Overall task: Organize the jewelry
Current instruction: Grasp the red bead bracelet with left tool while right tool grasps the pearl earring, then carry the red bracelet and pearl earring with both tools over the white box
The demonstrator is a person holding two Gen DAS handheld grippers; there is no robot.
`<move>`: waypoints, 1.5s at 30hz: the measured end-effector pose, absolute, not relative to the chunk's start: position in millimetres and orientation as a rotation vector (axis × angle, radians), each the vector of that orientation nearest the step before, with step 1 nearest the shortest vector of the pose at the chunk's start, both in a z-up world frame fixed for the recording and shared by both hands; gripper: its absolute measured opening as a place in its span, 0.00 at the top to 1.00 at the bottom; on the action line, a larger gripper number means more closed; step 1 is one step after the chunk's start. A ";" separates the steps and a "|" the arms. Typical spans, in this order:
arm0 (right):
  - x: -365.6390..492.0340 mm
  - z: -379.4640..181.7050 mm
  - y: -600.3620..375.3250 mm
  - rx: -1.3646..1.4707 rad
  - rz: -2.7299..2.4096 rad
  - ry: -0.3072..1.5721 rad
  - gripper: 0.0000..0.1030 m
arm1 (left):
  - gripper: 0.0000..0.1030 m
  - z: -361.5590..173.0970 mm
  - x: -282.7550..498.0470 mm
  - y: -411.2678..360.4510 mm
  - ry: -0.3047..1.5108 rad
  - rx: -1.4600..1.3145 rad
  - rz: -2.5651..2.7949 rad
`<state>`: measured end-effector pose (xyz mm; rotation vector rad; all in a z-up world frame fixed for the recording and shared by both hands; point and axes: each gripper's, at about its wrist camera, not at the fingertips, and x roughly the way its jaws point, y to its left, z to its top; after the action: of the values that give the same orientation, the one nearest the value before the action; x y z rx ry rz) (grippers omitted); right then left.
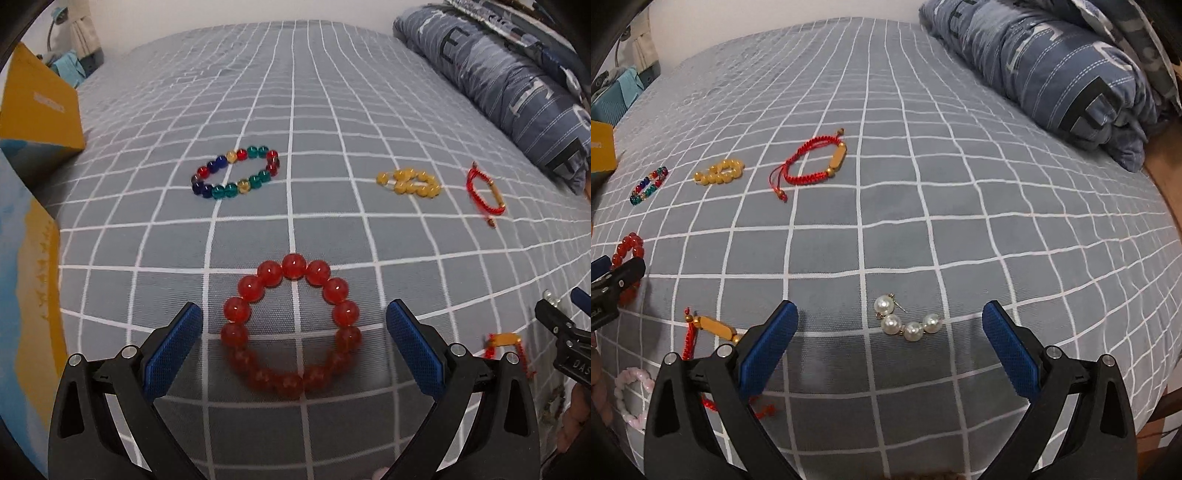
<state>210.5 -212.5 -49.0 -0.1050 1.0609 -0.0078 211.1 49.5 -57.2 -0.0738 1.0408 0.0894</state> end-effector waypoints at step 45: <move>210.8 -47.4 -228.8 0.047 -0.016 1.073 0.90 | 0.87 -43.3 190.1 53.1 1.011 -0.110 0.041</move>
<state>210.8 -228.8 -47.4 0.0467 1.0734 -0.0158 190.1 53.0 -43.3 -0.1098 1.0105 0.0413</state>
